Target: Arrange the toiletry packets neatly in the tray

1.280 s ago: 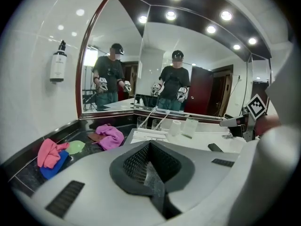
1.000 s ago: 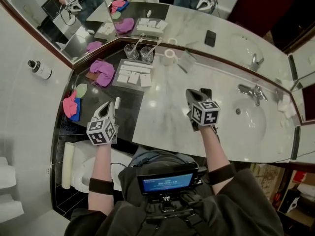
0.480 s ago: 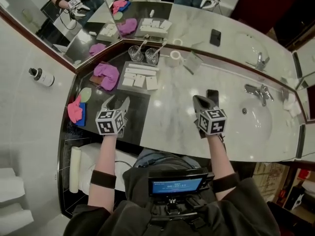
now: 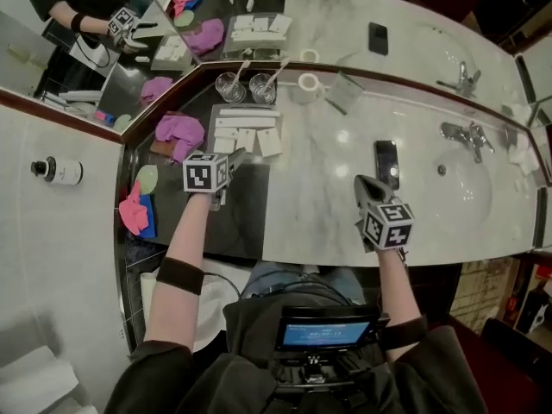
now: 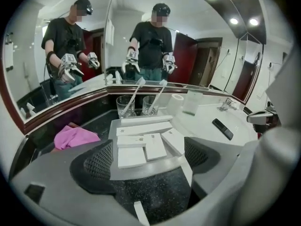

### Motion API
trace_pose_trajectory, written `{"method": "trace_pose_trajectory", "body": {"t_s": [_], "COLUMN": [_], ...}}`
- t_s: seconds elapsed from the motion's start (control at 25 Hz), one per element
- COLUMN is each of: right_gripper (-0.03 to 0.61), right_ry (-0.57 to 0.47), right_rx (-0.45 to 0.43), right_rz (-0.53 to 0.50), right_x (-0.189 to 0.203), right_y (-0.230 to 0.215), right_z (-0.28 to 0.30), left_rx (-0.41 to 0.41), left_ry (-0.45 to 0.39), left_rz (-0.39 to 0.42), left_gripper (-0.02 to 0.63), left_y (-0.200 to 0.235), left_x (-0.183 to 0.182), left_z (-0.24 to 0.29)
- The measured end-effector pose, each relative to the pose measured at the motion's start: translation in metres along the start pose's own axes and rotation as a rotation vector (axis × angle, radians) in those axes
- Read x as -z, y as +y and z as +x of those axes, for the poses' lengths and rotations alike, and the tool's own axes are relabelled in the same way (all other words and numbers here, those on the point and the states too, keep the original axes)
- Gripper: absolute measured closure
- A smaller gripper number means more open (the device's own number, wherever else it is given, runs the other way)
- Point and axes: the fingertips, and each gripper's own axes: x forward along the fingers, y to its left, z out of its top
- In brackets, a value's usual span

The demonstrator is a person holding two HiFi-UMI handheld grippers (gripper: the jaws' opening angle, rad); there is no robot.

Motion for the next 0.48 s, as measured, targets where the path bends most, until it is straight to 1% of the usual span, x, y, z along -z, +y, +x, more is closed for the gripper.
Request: {"method": "trace_pose_trajectory", "body": {"t_s": [0.24,0.36,0.48], "right_gripper": [0.563,0.563,0.563], "right_ry": [0.036,0.047,0.056], "right_rx": [0.055,0.068,0.072], "right_rz": [0.057,0.066,0.071], "right_x": [0.032,0.040,0.045], "right_y": [-0.006,-0.008,-0.008], "right_z": [-0.002,0.002,0.007], "left_rx": [0.013,0.016,0.025], "left_ry": [0.146,0.198,0.241], "left_rz": [0.035,0.035,0.017], "left_gripper": [0.143,0.143,0.149], "left_y": [0.025,0.033,0.037], "left_x": [0.004,0.004,0.010], "left_z": [0.046,0.062,0.073]}}
